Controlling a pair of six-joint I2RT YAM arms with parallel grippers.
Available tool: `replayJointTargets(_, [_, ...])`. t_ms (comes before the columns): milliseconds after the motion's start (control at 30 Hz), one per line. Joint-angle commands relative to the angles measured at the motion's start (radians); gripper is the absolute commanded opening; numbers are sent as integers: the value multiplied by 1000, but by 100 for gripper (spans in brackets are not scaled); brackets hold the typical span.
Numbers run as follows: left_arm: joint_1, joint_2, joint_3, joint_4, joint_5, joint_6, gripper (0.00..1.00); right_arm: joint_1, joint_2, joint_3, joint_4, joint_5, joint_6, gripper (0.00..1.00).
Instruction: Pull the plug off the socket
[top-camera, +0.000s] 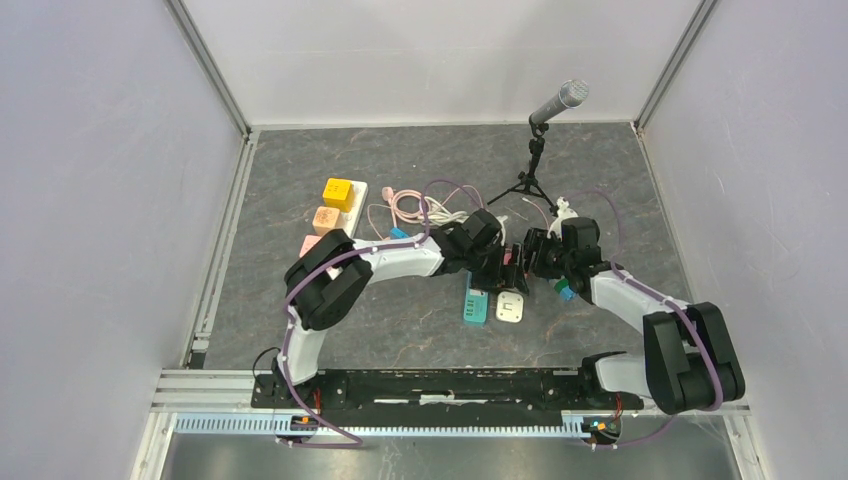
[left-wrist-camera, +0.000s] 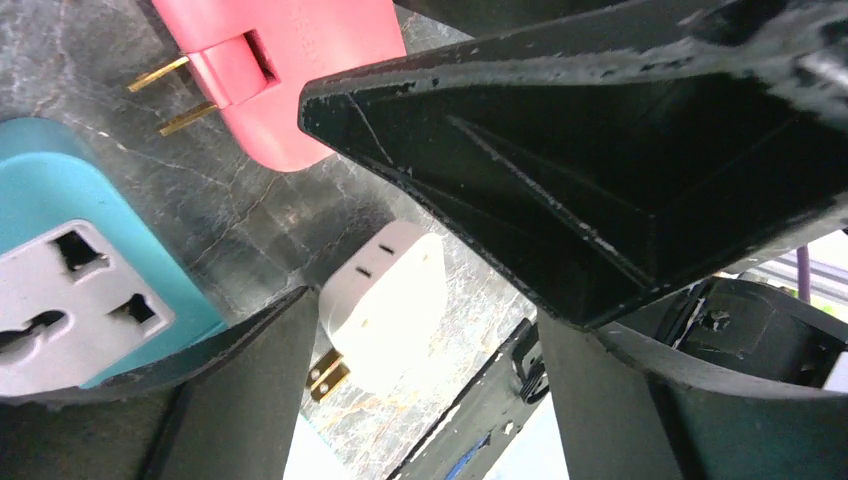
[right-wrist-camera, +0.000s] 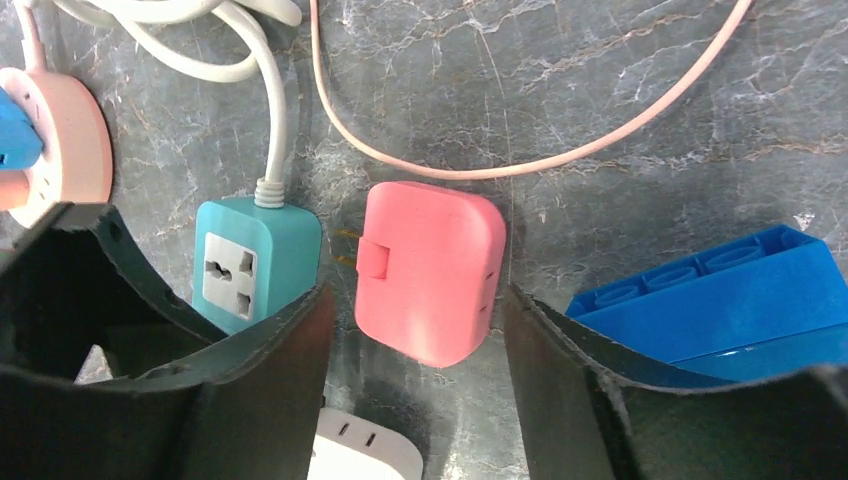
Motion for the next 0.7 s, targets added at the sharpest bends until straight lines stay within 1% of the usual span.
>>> replayJointTargets(0, [-2,-81,73,-126,-79,98,92,-3,-21,18,-15,-14,-16,70])
replayJointTargets(67, [-1,-109,83,-163,-117,120,95,-2,-43,21,-39,7,-18,73])
replayJointTargets(200, [0,-188,71,-221,-207,160,96,-3,-127,17,-60,26,-21,75])
replayJointTargets(400, [0,-386,-30,-278,-365,192,96,17,-297,-5,-35,-37,-21,76])
replayJointTargets(533, [0,-551,-149,-335,-536,185,97,97,-378,-37,22,-86,2,75])
replayJointTargets(600, [3,-645,-227,-370,-617,154,100,171,-408,-56,69,-78,23,75])
replayJointTargets(667, [6,-747,-309,-399,-682,125,100,251,-412,-71,136,-41,41,76])
